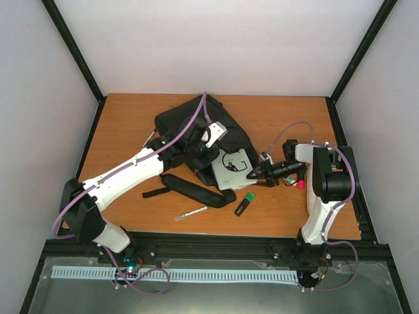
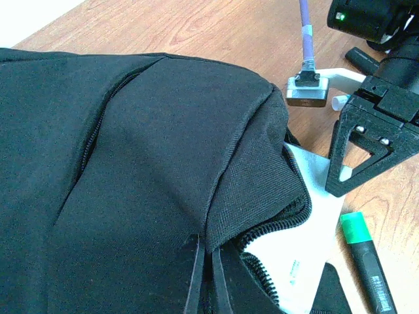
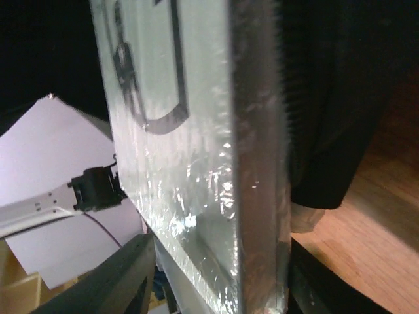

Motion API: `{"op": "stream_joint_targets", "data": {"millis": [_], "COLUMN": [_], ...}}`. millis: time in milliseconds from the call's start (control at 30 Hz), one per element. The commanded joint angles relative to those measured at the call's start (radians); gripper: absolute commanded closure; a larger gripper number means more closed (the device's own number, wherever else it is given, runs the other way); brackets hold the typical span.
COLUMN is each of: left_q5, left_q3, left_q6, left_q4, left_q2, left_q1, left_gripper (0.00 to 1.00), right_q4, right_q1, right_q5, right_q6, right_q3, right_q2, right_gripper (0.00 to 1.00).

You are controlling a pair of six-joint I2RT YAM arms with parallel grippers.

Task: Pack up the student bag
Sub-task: Place the book in the student bag.

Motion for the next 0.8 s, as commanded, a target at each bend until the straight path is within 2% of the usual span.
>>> {"op": "stream_joint_targets", "data": {"millis": [0, 333, 600, 700, 767], "left_q5": [0.018, 0.055, 0.098, 0.117, 0.117], "left_q3": [0.061, 0.058, 0.054, 0.054, 0.052], "left_q6": [0.020, 0.007, 0.004, 0.009, 0.016], "left_q4": [0.104, 0.116, 0.155, 0.163, 0.165], "left_q2": [-0.009, 0.006, 0.010, 0.012, 0.013], "left_q1": [-0.004, -0.004, -0.004, -0.004, -0.004], "left_gripper": [0.99, 0.99, 0.99, 0.99, 0.99], "right_q4": [0.010, 0.073, 0.080, 0.087, 0.092], "right_q1": [0.007, 0.007, 0.008, 0.008, 0.008], "right_q5": [-0.112, -0.069, -0.116, -0.134, -0.159], "right_q6": [-0.005, 0.052, 0.062, 0.070, 0.069], "right_q3": [0.009, -0.036, 0.012, 0.029, 0.038], "right_q2": [-0.053, -0.230, -0.108, -0.064, -0.039], "right_gripper": [0.53, 0.56, 0.59, 0.67, 0.78]}}
